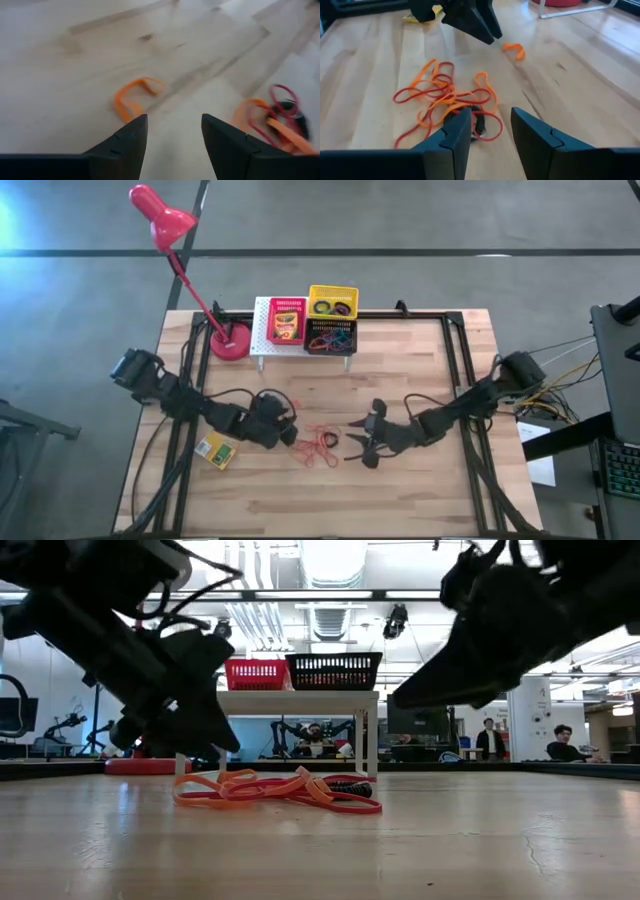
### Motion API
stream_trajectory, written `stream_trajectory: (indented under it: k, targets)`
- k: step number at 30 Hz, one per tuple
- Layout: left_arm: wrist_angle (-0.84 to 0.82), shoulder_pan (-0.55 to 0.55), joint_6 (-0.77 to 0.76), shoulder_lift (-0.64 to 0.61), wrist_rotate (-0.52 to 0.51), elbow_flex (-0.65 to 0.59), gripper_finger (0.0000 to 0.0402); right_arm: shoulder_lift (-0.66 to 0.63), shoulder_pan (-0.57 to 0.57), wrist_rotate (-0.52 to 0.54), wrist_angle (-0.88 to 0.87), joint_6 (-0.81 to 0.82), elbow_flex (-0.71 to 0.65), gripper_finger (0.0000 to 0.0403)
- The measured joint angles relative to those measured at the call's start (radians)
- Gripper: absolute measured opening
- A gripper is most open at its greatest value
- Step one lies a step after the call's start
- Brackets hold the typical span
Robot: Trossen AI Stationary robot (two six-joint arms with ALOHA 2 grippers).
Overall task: Pick & Place Office Desk Supplies
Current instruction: Put the orange rubber band into the black bin on the shelf
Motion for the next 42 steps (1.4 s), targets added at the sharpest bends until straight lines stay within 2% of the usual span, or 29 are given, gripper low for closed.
stream_trajectory:
  k: [5,11,19,26,34,42]
  targets:
    - [-0.044,0.066,0.001,0.0,0.0,0.0,0.0192,0.07,-0.033,0.0,0.038,-0.004,0.036,0.0129]
    - [-0.04,0.1,0.084,0.0,0.018,0.0,0.0182,0.087,-0.048,0.0,0.037,-0.045,0.079,0.0121]
    - [-0.017,0.1,0.079,0.079,0.034,0.0,0.0139,0.083,-0.048,-0.001,0.035,-0.079,0.103,0.0116]
    - [0.035,0.098,0.085,0.129,0.006,0.009,0.0107,0.084,-0.048,-0.003,0.014,-0.077,0.106,0.0116]
    - [0.037,0.099,0.126,0.119,0.025,0.007,0.0009,0.084,-0.045,-0.004,0.016,-0.074,0.108,0.0109]
    - [0.052,0.097,0.129,0.116,0.034,0.007,0.0003,0.084,-0.047,-0.004,0.015,-0.075,0.108,0.0109]
